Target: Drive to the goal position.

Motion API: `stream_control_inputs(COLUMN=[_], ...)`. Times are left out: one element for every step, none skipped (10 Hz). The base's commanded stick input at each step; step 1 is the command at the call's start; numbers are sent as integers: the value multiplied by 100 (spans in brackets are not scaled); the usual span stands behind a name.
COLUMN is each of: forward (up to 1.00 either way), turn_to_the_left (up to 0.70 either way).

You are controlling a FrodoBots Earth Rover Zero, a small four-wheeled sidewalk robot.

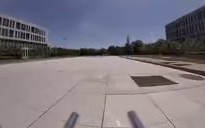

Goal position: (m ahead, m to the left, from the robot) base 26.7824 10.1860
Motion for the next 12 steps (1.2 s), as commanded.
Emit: stream_control_inputs(forward=[70, 70, 70, 70, 70, 70, 70, 70, 70, 70, 70, 70], turn_to_the_left=[0, 0, 0, 0, 0, -26, -32, -24, 0, 0, 0, 0])
